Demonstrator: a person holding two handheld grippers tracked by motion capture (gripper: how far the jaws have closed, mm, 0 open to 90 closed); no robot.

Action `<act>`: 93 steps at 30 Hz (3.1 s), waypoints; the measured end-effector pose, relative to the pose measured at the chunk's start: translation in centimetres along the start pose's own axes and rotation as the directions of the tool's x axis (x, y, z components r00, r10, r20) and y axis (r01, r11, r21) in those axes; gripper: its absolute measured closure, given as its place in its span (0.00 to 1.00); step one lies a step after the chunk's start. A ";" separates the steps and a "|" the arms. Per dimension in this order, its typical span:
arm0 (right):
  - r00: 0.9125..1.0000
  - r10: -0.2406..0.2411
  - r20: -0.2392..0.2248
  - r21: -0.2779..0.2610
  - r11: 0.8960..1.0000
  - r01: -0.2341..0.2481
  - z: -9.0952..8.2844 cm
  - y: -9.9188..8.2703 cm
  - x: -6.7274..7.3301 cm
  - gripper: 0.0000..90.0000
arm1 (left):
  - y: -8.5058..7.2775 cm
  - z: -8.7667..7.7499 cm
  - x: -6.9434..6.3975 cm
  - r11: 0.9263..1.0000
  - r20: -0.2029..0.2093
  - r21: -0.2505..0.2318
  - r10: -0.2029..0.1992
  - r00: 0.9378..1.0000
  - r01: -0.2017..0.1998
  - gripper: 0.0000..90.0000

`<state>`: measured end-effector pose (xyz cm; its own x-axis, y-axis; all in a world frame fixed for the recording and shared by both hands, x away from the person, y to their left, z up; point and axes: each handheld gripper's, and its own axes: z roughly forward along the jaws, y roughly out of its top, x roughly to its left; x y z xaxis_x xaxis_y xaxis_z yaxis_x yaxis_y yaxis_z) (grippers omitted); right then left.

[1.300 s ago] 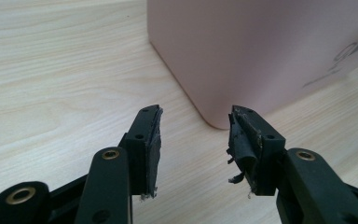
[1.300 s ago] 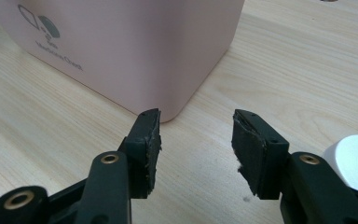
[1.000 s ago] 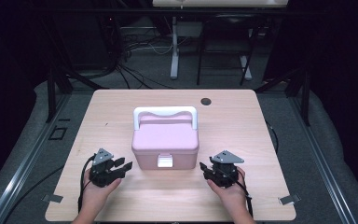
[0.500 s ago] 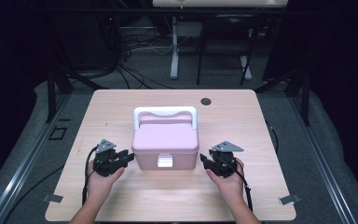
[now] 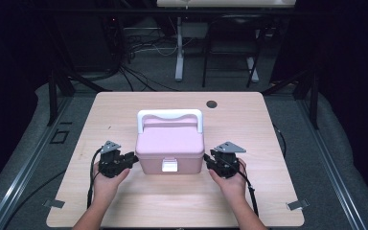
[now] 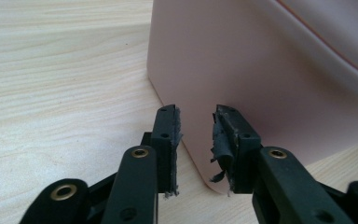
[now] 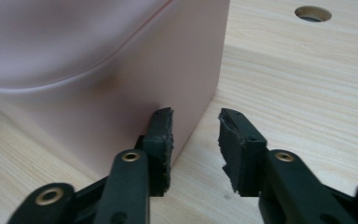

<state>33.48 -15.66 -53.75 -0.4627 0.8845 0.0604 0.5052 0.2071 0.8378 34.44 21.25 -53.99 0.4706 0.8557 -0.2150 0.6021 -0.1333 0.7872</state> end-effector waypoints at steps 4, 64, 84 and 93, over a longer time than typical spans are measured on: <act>1.000 0.006 0.000 -0.006 1.000 -0.006 0.2 -0.1 0.4 0.86 | 0.0 0.0 -0.2 1.000 0.002 -0.003 0.008 1.000 -0.008 0.82; 0.997 -0.055 0.055 0.041 0.998 0.053 -3.4 -2.0 3.3 1.00 | -2.3 -2.7 -3.7 0.997 0.014 0.032 0.073 0.997 -0.073 1.00; 0.995 -0.095 0.041 0.072 0.993 0.092 -5.3 -3.0 4.5 1.00 | -3.4 -4.5 -4.5 0.994 0.035 0.065 0.089 0.995 -0.091 1.00; 0.994 -0.108 0.027 0.078 0.991 0.105 -6.1 -3.4 5.0 1.00 | -3.8 -5.1 -4.7 0.993 0.044 0.071 0.095 0.994 -0.098 1.00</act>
<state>25.06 -14.50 -53.00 -0.4949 0.8678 -0.0448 0.5088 0.3312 0.7946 26.68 20.31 -53.10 0.5539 0.8162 -0.1642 0.5971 -0.2520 0.7616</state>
